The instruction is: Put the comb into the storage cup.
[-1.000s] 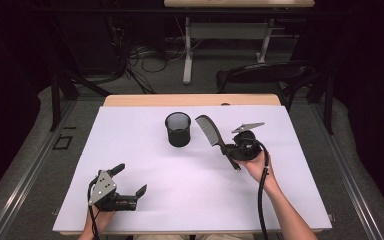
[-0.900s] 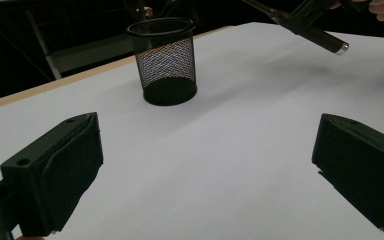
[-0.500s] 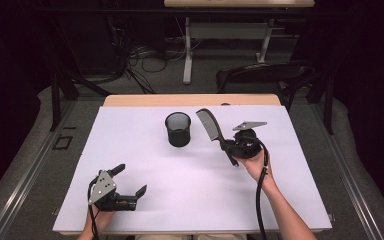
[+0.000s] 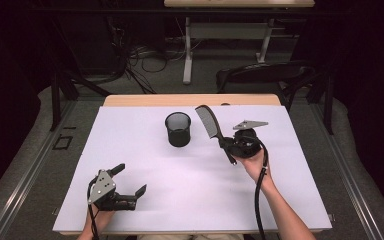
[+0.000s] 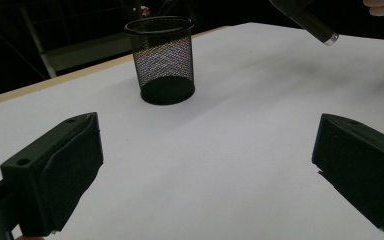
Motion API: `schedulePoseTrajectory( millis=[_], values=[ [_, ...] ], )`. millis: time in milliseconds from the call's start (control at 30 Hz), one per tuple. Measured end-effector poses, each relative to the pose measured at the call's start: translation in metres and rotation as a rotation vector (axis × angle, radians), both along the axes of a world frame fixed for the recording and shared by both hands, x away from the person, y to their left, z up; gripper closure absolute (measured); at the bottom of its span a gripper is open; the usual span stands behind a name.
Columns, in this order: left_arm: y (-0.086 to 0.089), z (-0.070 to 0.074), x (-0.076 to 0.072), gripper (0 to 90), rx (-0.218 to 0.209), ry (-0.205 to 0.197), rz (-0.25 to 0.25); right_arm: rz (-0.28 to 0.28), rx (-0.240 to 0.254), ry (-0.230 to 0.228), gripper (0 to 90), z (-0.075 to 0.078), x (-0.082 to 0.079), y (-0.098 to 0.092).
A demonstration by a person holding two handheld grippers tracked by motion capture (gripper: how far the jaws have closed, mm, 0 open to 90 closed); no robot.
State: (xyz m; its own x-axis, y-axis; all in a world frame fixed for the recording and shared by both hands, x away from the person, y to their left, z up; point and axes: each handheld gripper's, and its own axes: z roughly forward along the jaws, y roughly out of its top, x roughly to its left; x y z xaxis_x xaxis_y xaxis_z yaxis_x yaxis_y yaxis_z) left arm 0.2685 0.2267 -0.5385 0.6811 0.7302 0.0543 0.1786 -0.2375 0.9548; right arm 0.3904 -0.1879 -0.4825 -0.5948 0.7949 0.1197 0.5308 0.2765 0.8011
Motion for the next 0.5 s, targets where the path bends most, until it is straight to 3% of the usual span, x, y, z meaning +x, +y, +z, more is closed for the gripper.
schedulePoseTrajectory(
  millis=[500],
  values=[
    [-0.0005, 0.0004, -0.0009, 0.2, -0.001, -0.001, 0.014, 0.000, 0.024, -0.043, 73.0, 0.0105, 0.0031, 0.0061]
  ],
)
